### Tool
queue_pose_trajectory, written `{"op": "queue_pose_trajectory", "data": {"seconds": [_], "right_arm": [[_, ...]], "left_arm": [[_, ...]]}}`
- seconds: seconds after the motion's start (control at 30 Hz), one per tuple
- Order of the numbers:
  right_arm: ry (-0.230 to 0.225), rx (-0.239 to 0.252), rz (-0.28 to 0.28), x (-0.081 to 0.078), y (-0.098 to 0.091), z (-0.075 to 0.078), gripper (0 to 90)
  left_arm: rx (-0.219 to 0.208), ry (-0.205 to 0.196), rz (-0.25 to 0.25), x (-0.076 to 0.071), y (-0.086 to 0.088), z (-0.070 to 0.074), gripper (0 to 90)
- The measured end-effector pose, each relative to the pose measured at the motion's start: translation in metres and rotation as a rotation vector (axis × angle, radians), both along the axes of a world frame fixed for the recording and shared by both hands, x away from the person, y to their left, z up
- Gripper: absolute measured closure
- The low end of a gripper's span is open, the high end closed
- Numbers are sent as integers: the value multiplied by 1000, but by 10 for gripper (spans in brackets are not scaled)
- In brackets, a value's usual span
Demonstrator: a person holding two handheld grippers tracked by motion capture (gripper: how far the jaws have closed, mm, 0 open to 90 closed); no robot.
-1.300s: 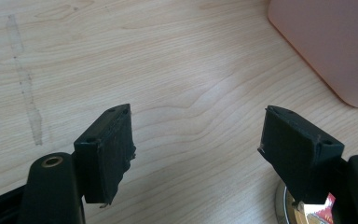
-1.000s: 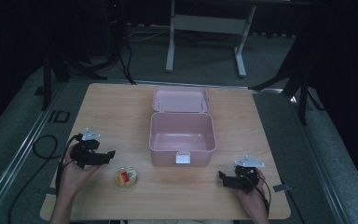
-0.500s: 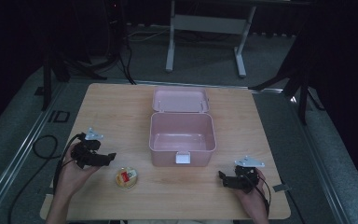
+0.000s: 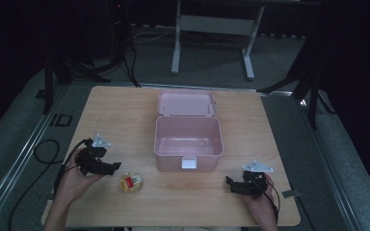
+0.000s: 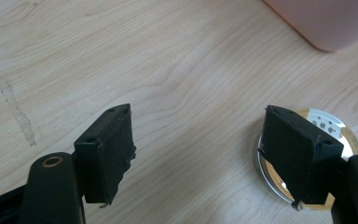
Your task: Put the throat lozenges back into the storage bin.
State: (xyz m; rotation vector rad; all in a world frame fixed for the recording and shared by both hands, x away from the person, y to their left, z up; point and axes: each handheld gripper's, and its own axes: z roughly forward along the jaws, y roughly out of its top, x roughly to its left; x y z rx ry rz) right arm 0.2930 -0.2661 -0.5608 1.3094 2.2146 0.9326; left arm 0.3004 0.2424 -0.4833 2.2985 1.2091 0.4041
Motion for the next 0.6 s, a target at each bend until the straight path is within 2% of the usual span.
{"op": "queue_pose_trajectory", "data": {"seconds": [0.2,0.33,0.5,0.6], "right_arm": [[-1,1,0,0,0,0,122],[-2,1,1,0,0,0,122],[-2,0,0,0,0,0,122],[-2,0,0,0,0,0,122]], "left_arm": [[18,20,-28,-1,-5,0,257],[46,46,-68,0,-11,-1,256],[37,62,-96,-1,-15,-1,241],[50,74,-112,-2,-17,0,238]]}}
